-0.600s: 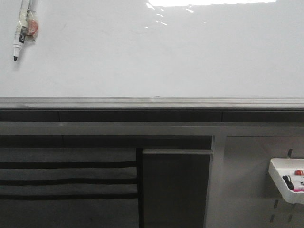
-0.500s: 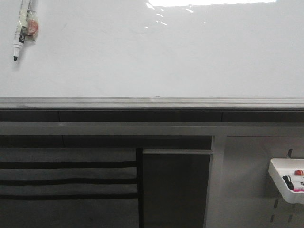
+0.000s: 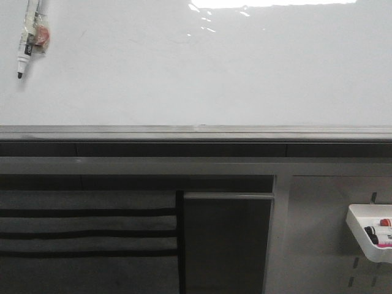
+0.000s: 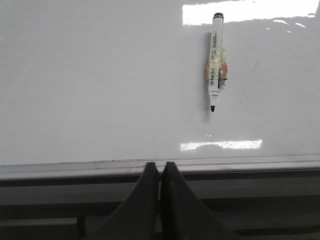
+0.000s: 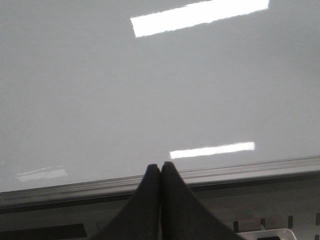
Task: Write number 3 on whiteboard
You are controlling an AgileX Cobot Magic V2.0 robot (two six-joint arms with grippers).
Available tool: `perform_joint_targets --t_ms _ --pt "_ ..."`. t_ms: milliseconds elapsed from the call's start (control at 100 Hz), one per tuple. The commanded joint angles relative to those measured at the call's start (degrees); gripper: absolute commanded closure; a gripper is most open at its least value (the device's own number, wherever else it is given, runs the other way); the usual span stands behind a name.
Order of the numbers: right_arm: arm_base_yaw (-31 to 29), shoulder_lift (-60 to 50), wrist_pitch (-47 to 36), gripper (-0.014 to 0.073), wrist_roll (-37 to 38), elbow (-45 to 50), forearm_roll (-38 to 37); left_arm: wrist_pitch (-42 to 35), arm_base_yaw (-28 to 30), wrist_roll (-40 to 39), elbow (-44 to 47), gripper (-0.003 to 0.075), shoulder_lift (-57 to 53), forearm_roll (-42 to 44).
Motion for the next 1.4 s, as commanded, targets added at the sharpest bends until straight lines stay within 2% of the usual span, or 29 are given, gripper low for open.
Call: perform_joint_targets --t_ms 0,280,550,750,890,980,1100,1240,1390 --pt "-0.1 -1.2 -4.3 0.0662 -0.1 1.1 -0.7 -4.2 0.2 -0.6 0.2 0.0739 -1.8 0.0" --pt "-0.1 -1.2 -4.3 0.0662 -0.1 1.1 -0.9 -4.2 0.2 -0.6 0.2 0.0739 -1.8 0.0" --pt "-0.1 -1.2 -3.7 0.0662 -0.1 1.1 -9.6 -4.6 0.2 -0.6 0.2 0.0739 -1.8 0.0" --pt "-0.1 -1.2 -5.4 0.0662 -0.1 1.0 -9.6 -5.9 0.2 -0.6 -0.6 0.0739 -1.8 -1.9" --pt "-0.1 -1.1 -2.7 0.0662 -0.1 -2.5 -4.9 -4.9 0.2 -0.6 -5.0 0.0739 -1.8 -3.6" --pt "-0.1 -0.6 3.4 0.0662 -0.1 -7.6 -1.6 -1.5 0.2 -0.6 -10.7 0.0739 -1.2 -4.5" --pt "-0.1 2.2 12.6 0.0662 -0.1 -16.4 -1.5 5.7 0.2 -0.6 -18.7 0.0739 1.7 -4.5" --pt "0.7 8.6 18.2 0.0662 -3.4 -25.8 -1.5 14.0 0.2 -0.2 -28.1 0.0739 8.2 -4.3" --pt "2.9 16.9 22.2 0.0662 -5.3 -33.7 -1.5 20.8 0.2 4.7 -36.5 0.0739 16.2 -4.3"
